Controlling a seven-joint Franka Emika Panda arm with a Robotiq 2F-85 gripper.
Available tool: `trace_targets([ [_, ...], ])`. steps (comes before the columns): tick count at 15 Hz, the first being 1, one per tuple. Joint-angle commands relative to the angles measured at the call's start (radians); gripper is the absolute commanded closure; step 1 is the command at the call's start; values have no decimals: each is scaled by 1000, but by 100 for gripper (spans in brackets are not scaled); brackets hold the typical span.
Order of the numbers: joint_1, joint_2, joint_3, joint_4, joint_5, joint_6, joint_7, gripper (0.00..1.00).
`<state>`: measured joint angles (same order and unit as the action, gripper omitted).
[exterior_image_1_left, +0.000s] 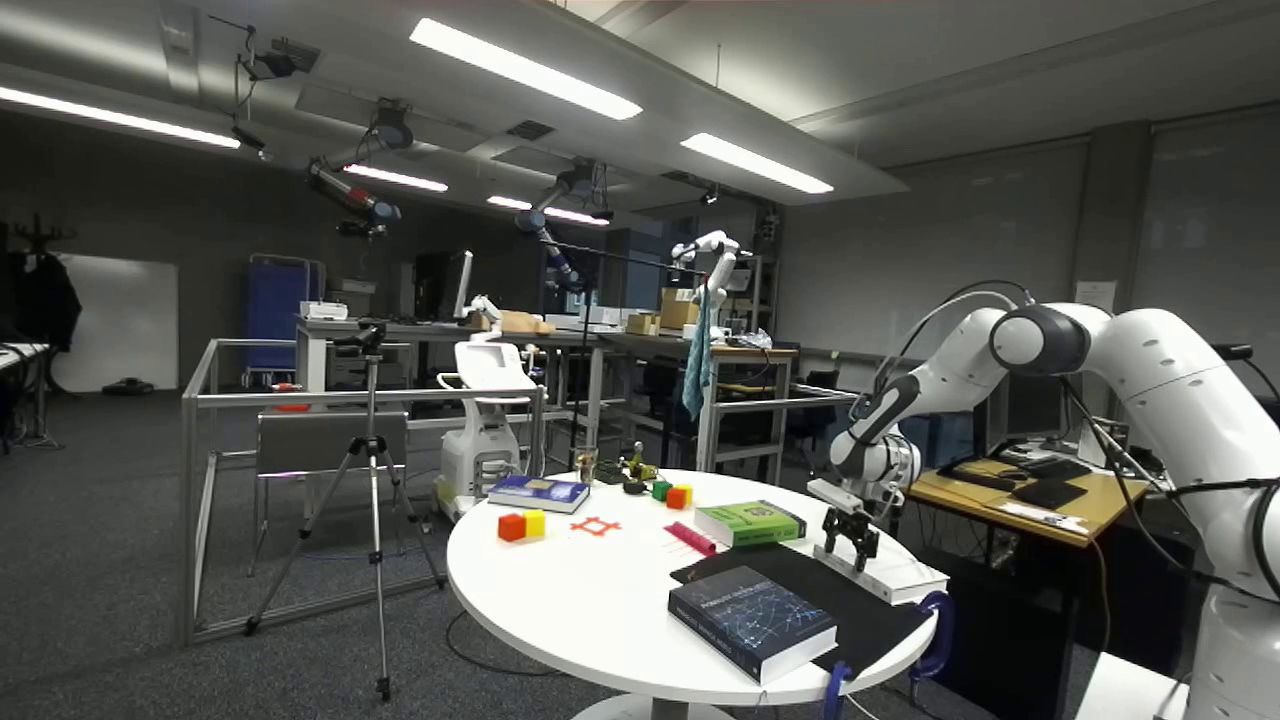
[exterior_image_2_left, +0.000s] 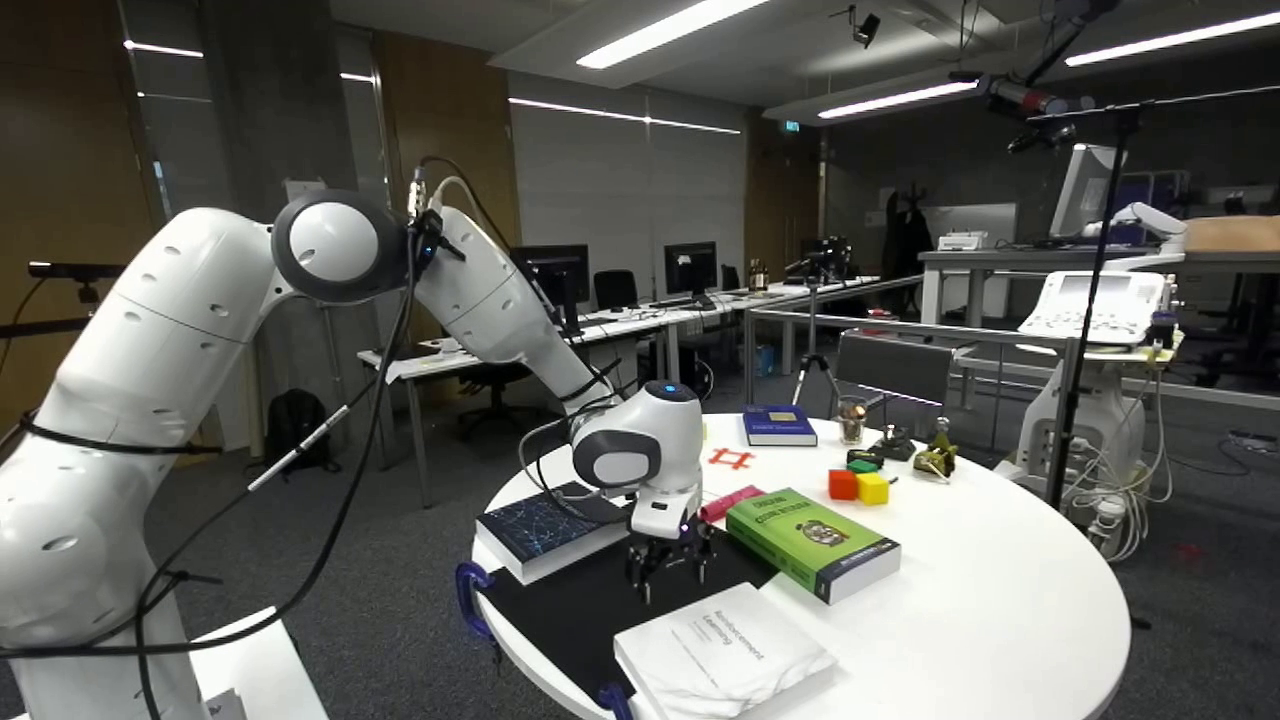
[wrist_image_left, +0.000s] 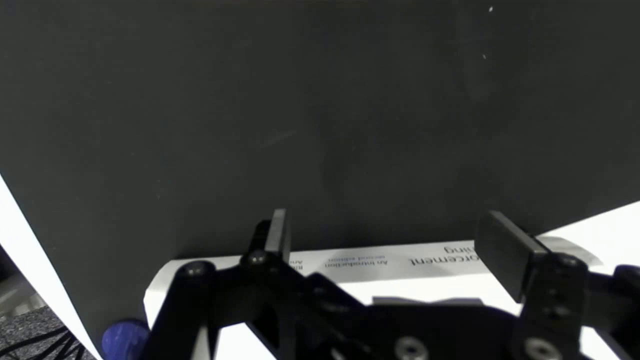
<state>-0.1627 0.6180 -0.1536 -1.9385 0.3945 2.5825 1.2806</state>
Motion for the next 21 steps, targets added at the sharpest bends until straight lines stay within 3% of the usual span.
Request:
trace_targets([
  [1, 9, 14, 5, 27, -2, -21, -18, 0],
  [21, -80, 54, -14, 36, 31, -14, -31, 0],
])
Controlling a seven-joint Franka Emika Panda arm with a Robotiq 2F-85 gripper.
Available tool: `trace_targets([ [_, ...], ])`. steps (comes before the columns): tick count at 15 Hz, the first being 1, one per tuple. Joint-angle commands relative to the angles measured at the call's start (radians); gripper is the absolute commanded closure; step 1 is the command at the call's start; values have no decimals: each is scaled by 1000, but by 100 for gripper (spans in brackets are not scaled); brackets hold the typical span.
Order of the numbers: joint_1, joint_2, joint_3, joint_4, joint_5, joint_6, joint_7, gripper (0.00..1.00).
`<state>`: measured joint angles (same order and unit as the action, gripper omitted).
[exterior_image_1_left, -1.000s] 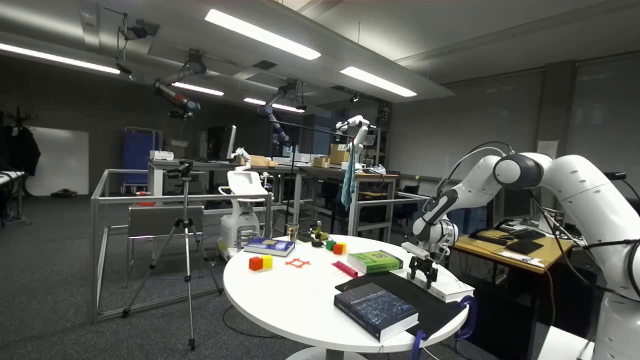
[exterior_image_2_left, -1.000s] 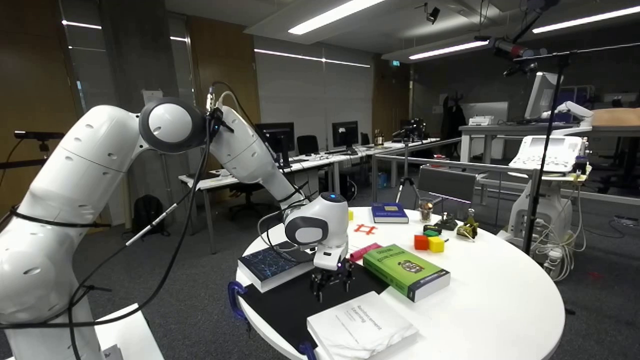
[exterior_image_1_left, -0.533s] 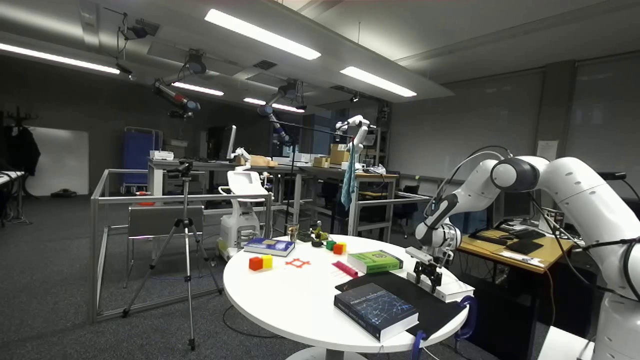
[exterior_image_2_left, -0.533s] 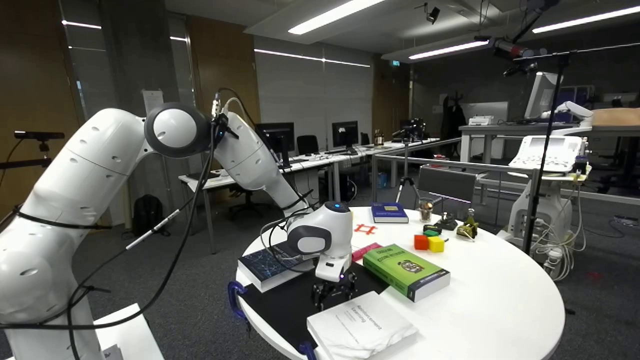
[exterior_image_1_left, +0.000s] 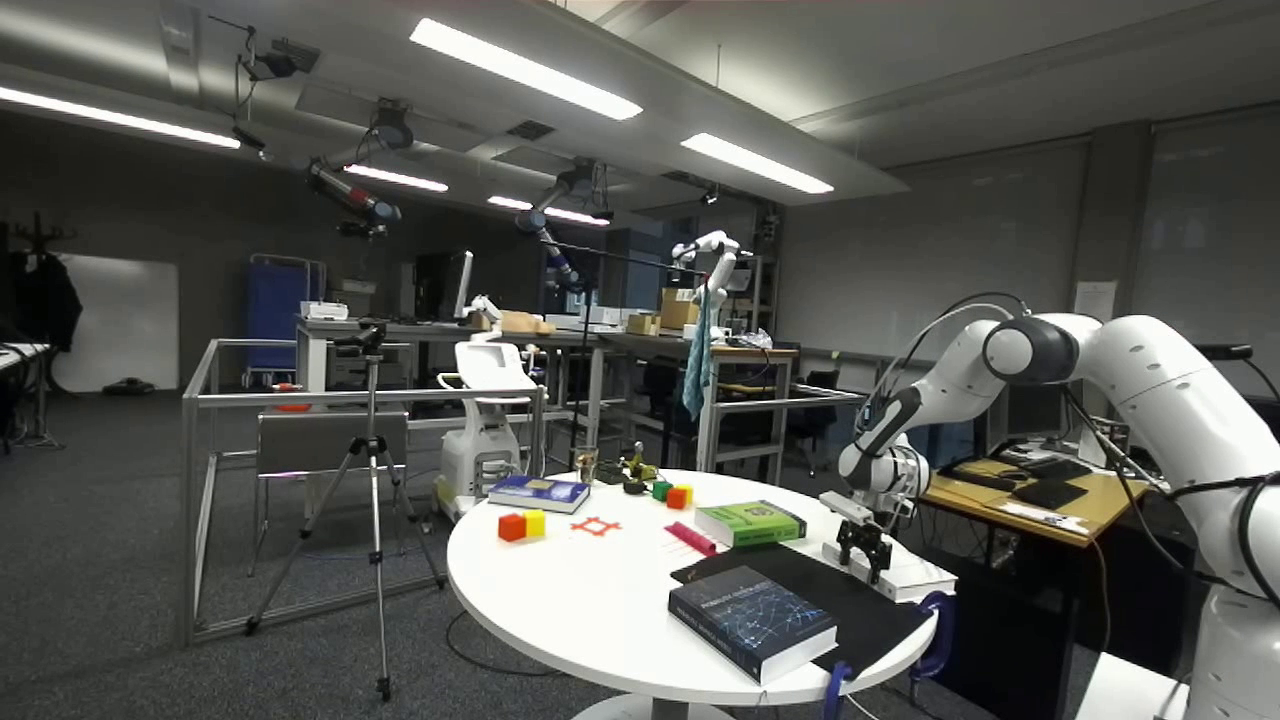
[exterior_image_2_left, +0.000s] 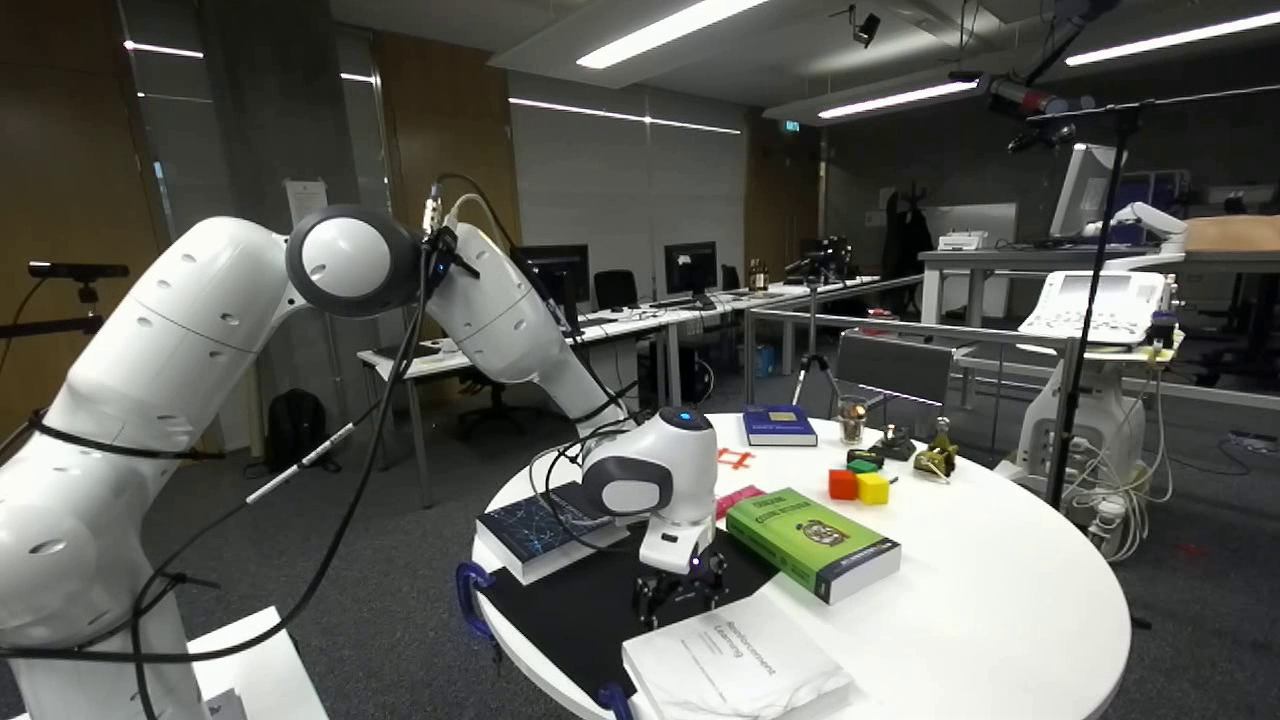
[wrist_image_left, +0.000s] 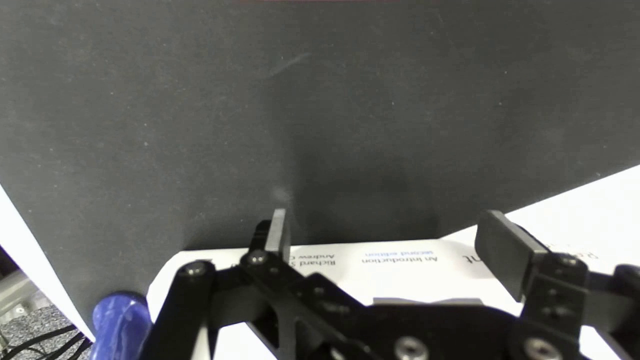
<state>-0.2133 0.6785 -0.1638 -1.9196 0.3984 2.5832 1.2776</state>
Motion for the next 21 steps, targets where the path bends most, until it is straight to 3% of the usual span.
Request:
trace_targets([
  [1, -36, -6, -6, 18, 30, -15, -26, 0],
  [21, -96, -2, -20, 22, 108, -21, -3, 0],
])
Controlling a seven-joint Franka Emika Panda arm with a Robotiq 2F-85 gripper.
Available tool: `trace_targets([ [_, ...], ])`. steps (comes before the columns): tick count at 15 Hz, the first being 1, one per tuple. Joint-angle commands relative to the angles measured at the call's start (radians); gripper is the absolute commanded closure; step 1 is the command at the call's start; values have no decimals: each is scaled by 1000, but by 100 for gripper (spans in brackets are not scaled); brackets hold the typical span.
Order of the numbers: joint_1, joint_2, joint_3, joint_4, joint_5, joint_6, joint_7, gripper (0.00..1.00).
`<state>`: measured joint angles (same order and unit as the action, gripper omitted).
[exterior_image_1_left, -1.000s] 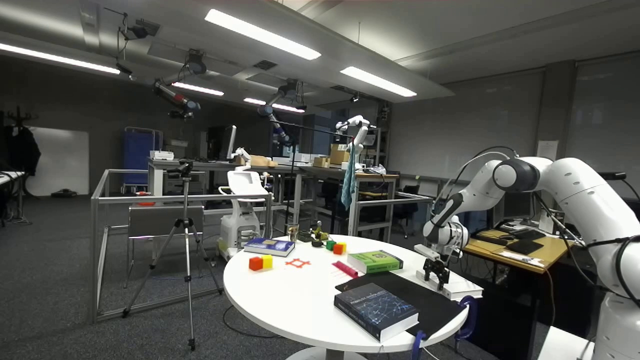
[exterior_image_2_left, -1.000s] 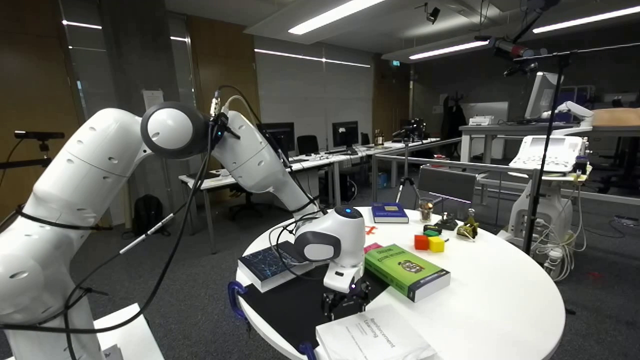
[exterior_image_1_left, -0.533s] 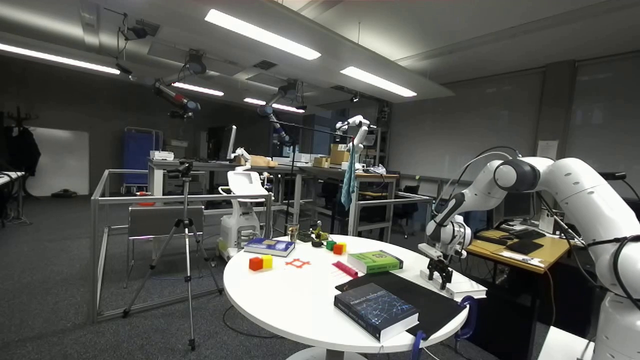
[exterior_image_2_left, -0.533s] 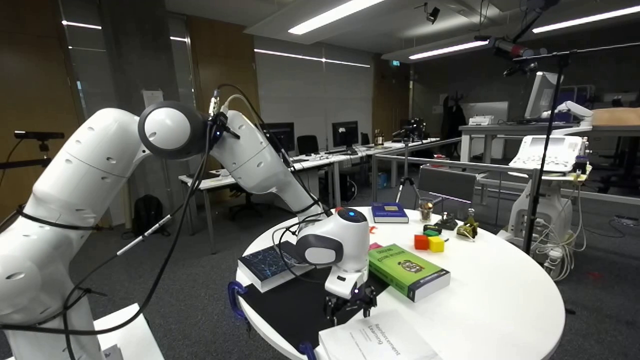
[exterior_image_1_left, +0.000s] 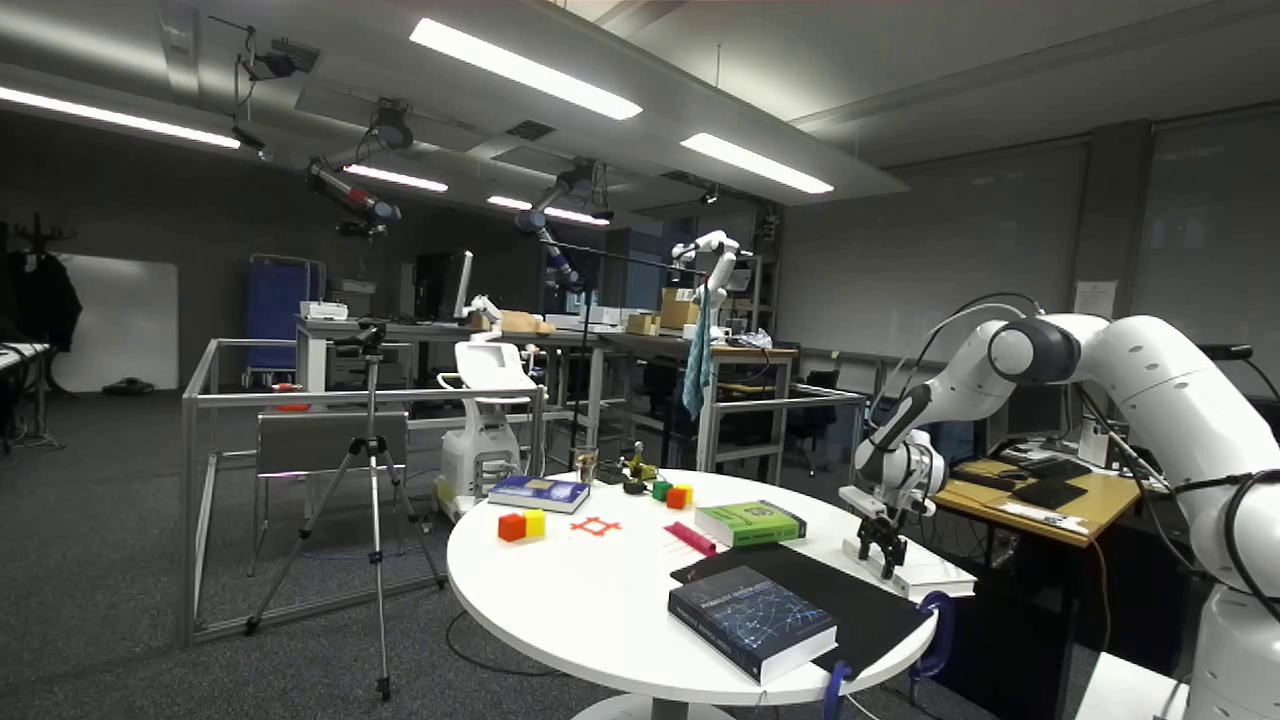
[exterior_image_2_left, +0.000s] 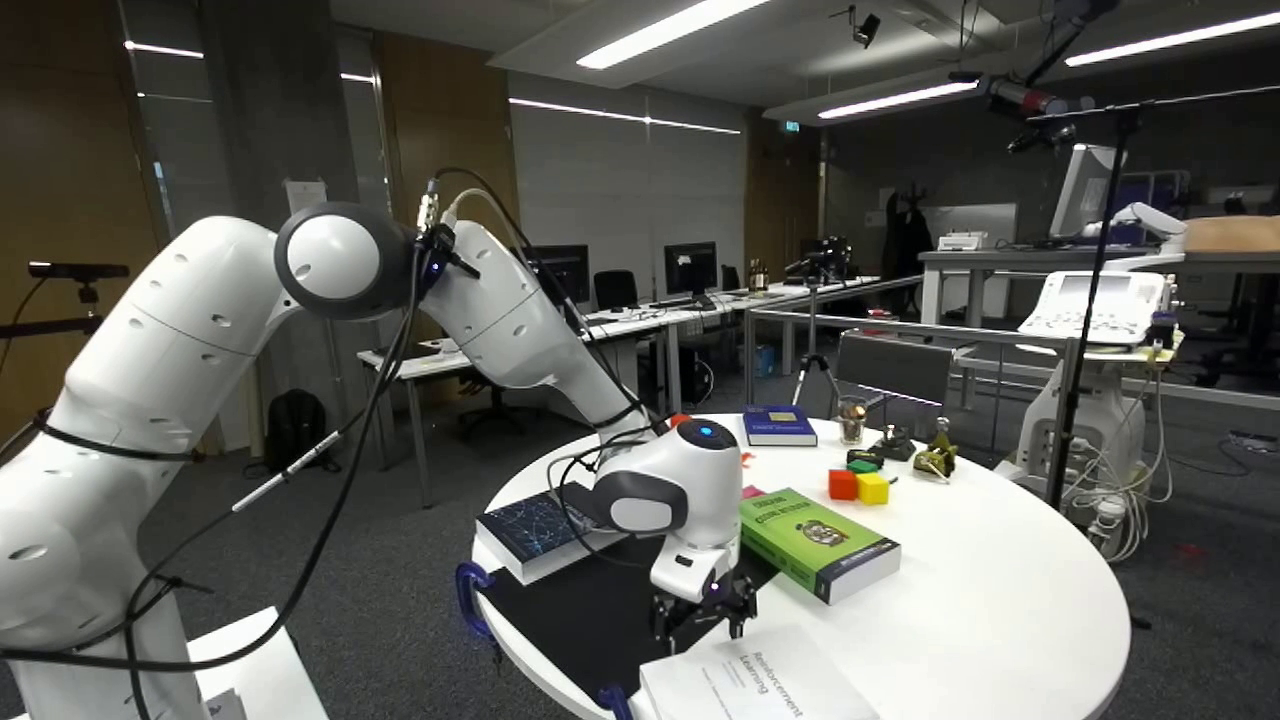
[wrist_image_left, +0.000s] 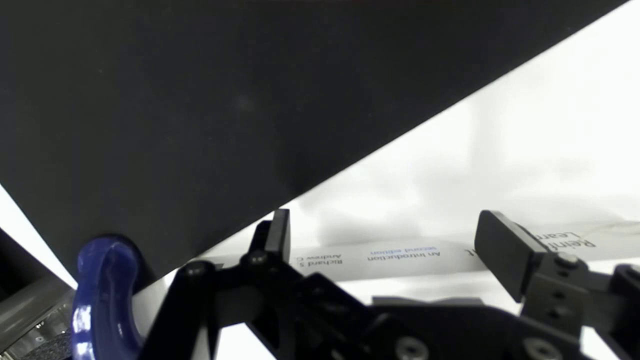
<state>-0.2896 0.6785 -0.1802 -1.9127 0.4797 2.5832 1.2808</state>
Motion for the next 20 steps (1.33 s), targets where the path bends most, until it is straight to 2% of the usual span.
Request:
trace_targets([
  [1, -21, -2, -5, 16, 29, -22, -5, 0],
  [17, -23, 5, -21, 19, 47, -17, 73, 0],
  [20, -15, -20, -13, 5, 38, -13, 53, 0],
])
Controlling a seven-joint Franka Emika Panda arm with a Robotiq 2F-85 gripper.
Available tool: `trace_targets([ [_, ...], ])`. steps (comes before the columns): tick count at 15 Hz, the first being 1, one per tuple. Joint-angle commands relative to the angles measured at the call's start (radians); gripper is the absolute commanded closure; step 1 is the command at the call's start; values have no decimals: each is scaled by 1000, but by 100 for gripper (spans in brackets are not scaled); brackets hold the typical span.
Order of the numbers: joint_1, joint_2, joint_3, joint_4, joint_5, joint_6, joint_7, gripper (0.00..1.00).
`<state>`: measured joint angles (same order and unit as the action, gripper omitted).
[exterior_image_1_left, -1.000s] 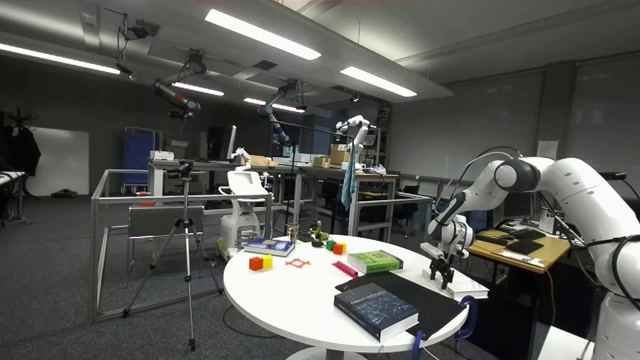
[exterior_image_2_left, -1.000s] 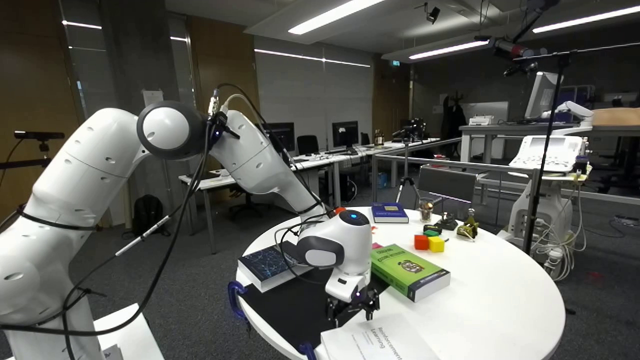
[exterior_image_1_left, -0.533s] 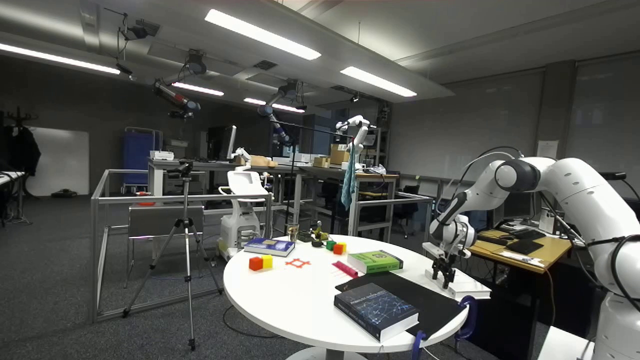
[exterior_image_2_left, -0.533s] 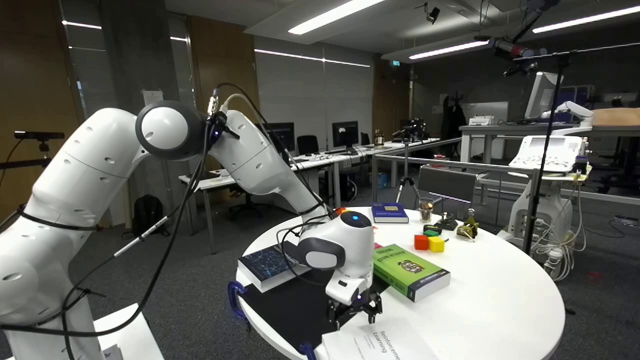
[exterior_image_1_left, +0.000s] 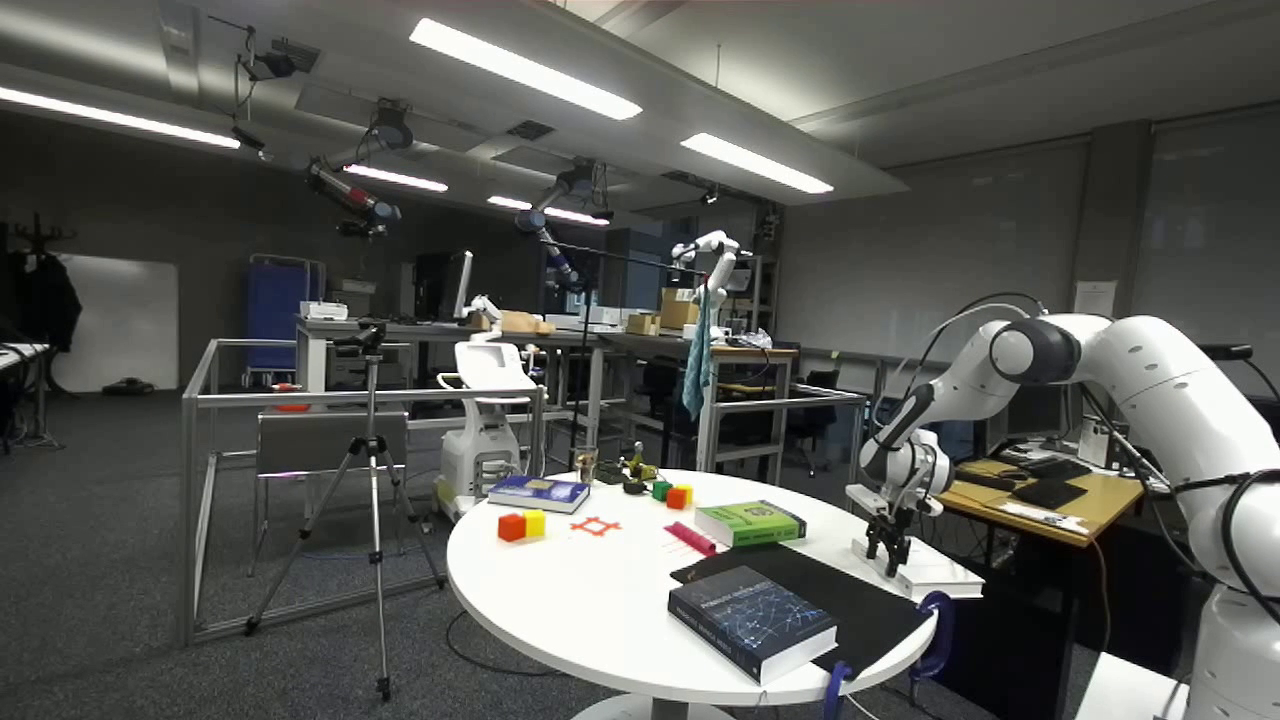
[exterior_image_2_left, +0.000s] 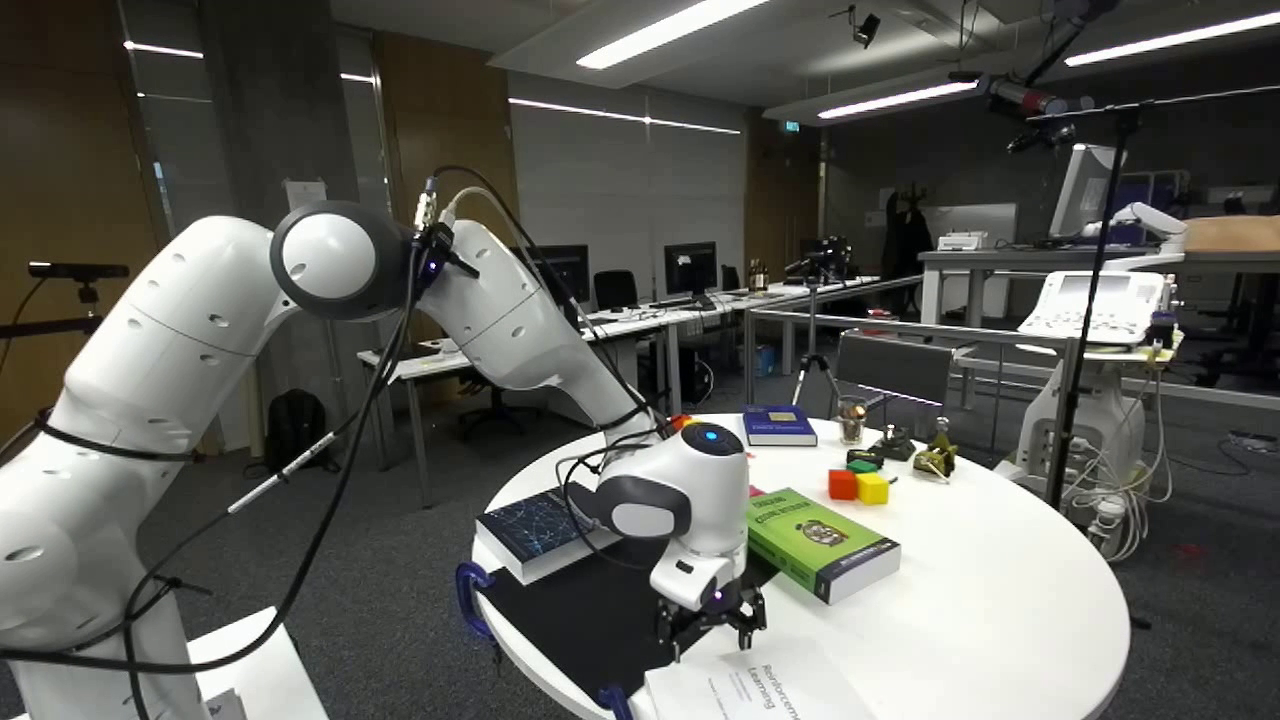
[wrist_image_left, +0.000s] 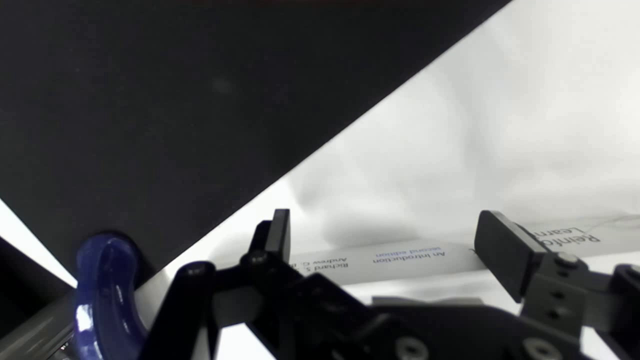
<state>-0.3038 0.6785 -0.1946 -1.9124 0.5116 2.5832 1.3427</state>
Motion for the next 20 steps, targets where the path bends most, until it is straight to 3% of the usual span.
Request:
trace_targets([
  [1, 2, -34, 3, 0, 4, -16, -13, 0],
  [8, 35, -162, -18, -37, -33, -10, -20, 0],
  [12, 18, -260, -32, -85, -56, -20, -65, 0],
  [20, -52, -482, -185, -234, -121, -78, -165, 0],
])
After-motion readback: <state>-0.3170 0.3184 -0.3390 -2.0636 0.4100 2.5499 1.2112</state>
